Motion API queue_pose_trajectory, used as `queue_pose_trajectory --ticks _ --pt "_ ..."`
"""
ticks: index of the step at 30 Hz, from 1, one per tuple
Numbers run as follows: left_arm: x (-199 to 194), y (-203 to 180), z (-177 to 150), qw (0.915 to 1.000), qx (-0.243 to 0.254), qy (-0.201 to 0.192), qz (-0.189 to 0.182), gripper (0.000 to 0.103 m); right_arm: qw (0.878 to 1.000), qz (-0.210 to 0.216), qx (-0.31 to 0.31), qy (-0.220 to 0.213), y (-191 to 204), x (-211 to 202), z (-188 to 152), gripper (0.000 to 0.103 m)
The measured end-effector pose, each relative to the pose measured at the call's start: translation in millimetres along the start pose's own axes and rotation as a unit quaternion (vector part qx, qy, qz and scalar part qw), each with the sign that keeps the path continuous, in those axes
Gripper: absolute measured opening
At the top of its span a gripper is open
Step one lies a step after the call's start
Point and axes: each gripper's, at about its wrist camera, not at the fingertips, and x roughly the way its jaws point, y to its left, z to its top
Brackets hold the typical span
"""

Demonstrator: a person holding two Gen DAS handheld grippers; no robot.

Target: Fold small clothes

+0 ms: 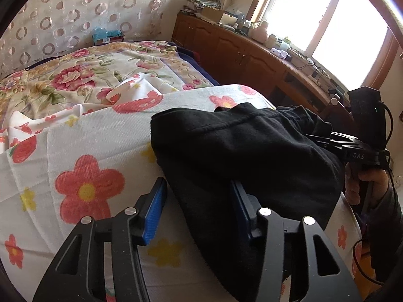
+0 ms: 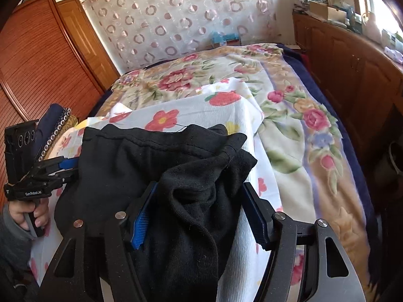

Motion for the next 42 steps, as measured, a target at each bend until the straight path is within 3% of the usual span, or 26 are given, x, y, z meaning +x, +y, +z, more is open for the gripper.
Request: queue_pose_trajectory --ticks 3,6,7,10,18,26,34,42 --pt "1 1 1 0.9996 -0.015 0.006 -0.022 0.037 1.000 0.024 -0.007 0.006 -1 3 2 0.052" --pt "-1 0 2 0.9994 -0.015 0.005 -0.029 0.019 0.999 0.050 -0.010 0.014 -5 9 2 0.039" --pt "-3 -2 2 0.9994 -0.014 0.003 -0.033 0.014 0.998 0.062 -0.011 0.014 -6 9 3 0.029" --pt "-26 -14 1 0.9989 0.012 -0.043 -0.017 0.013 0.997 0.069 -0.024 -0.004 -7 5 -1 0.022" --pt "-106 -33 -4 0.9911 0.045 -0.125 0.003 0.012 0.991 0.062 -0.072 -0.096 26 -46 7 0.019" --pt "-195 19 -32 0.9773 0.005 -0.200 0.070 0.012 0.973 0.103 -0.162 -0.126 103 -42 43 0.019" --pt "-278 87 -76 0.9450 -0.060 -0.266 0.181 0.012 0.937 0.164 -0.285 -0.122 232 12 105 0.019" --pt "-274 134 -115 0.9197 -0.139 -0.287 0.230 0.012 0.894 0.176 -0.399 -0.100 348 82 164 0.019"
